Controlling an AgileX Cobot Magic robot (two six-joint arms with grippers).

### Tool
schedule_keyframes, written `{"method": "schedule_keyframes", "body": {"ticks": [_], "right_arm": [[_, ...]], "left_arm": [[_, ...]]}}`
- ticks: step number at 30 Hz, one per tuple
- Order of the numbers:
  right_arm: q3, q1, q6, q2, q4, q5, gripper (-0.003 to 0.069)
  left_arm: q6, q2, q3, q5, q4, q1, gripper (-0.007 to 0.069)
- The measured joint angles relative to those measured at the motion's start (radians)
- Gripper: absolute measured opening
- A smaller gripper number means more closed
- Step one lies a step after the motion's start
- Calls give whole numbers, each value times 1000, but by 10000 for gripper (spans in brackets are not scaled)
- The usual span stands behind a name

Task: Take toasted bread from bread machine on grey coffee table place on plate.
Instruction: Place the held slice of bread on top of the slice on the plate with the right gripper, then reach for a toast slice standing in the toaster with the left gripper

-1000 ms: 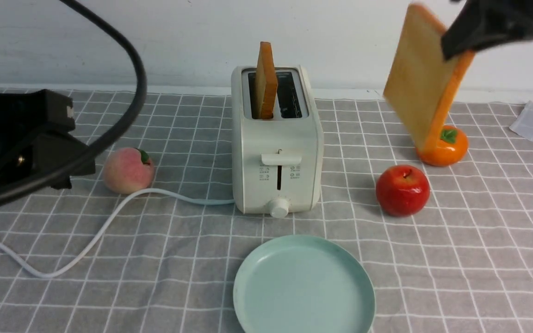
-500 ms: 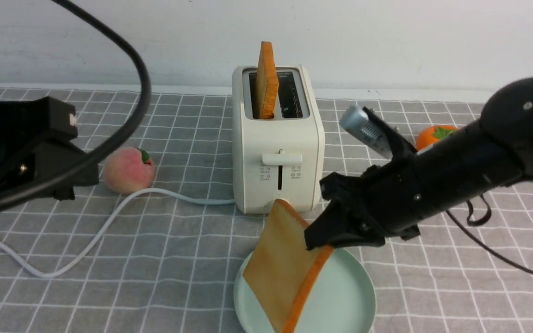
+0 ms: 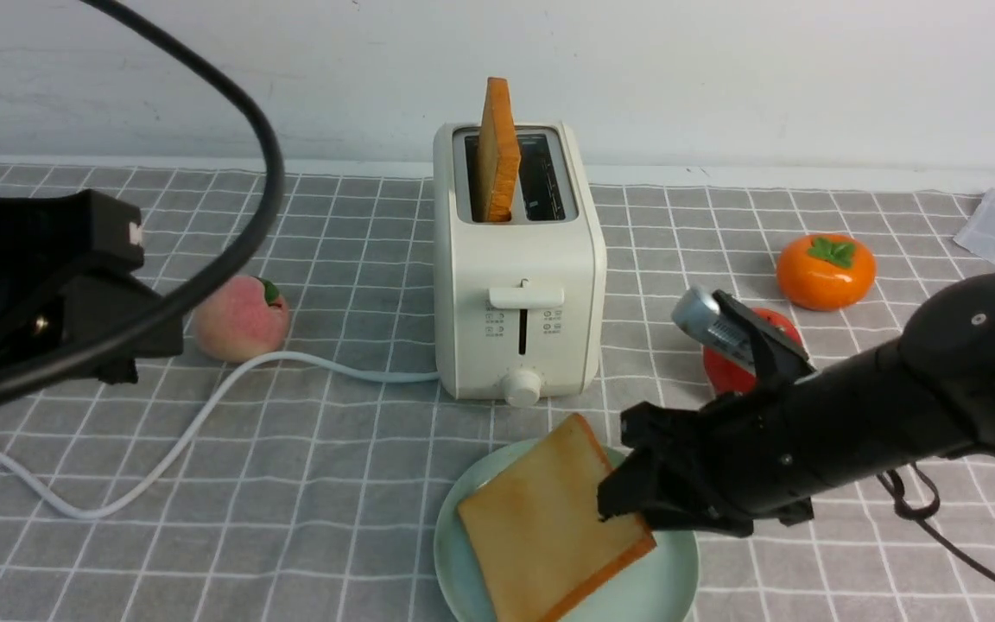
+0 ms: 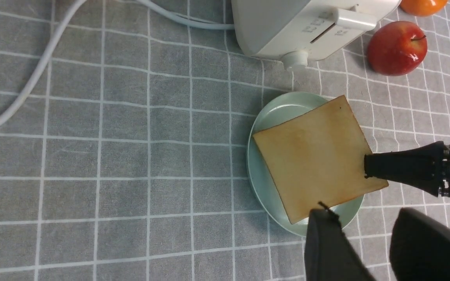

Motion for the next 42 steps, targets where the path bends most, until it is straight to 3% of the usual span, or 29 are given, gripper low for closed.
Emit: {"method": "schedule_keyframes", "body": {"ticks": [2,6,12,14,15,21,24,27,30,34,36,37,38,39,40,42], "right_arm": [[3,0,-48,-33,-17,-16,402],[3,0,-158,-138,-46,-38,501],[3,0,-263,-325,-96,46,540],[3,0,-310,-414,-120,165,542],[3,0,-314,-414,-122,175,542],[4,0,-348,-545,-145,392,543],[9,0,-324,-598,-174,422,543],[17,0,-295,-643,-233,427,543],[29,0,-224,-693,-345,433,543],[32,0,-50,-740,-512,435,543],[32,0,10,-746,-564,437,543],[32,0,20,-746,-567,437,543],[32,0,37,-746,-584,439,543],[33,0,61,-746,-602,445,543],[33,0,63,-746,-605,445,544],[33,0,70,-746,-609,448,544]], "left_arm": [[0,0,0,19,0,0,238],[0,0,0,24,-14,0,238],[75,1,0,-28,-121,0,238],[239,16,0,-85,-245,0,238],[253,16,0,-89,-257,0,238],[771,171,-15,-171,-754,-2,238],[869,281,-82,-181,-831,-2,238],[864,365,-174,-183,-815,-2,238],[798,463,-285,-183,-744,-2,238],[586,616,-476,-192,-461,-62,266],[424,682,-578,-189,-258,-124,301],[407,688,-578,-188,-236,-131,304],[333,710,-625,-184,-147,-159,320],[146,760,-704,-175,74,-226,356],[125,765,-712,-175,74,-226,360],[-135,839,-805,-174,336,-299,413]]}}
